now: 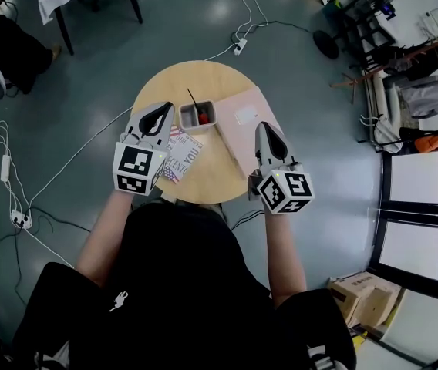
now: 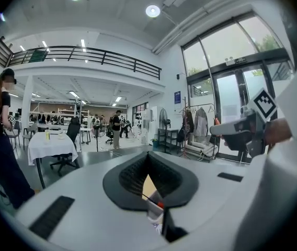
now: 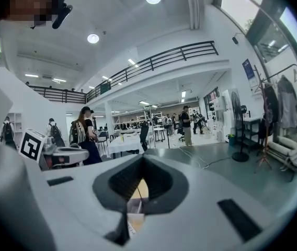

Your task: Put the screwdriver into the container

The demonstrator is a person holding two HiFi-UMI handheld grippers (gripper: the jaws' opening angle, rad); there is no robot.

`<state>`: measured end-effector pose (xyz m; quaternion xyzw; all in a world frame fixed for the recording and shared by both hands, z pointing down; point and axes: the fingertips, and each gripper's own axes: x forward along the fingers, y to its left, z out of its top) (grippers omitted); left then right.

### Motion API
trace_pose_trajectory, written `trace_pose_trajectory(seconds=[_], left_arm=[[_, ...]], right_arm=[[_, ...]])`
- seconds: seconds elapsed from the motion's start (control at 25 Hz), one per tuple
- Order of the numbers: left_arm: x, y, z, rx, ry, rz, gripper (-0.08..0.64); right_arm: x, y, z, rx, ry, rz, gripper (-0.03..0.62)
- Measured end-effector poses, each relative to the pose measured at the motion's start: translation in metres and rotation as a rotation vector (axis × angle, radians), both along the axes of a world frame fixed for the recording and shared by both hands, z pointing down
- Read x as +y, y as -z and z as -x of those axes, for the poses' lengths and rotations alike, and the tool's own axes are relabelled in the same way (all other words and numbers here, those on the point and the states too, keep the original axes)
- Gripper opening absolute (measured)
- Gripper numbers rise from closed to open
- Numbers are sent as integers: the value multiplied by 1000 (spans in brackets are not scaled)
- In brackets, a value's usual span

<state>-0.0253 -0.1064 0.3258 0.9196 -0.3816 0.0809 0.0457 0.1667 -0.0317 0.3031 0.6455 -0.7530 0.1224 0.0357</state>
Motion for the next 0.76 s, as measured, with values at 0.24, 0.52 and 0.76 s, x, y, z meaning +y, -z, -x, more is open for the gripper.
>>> trace_pose_trajectory(seconds=[0.24, 0.52, 0.76], left_arm=[[-3, 3, 1, 38, 5, 27, 2], [-4, -7, 6, 1, 17, 23, 2], [-8, -10, 10, -11, 21, 17, 3]], right_arm=[[-3, 3, 2, 1, 3, -4, 2], [-4, -2, 8, 12, 15, 12, 2], [-7, -6, 12, 24, 19, 17, 2]])
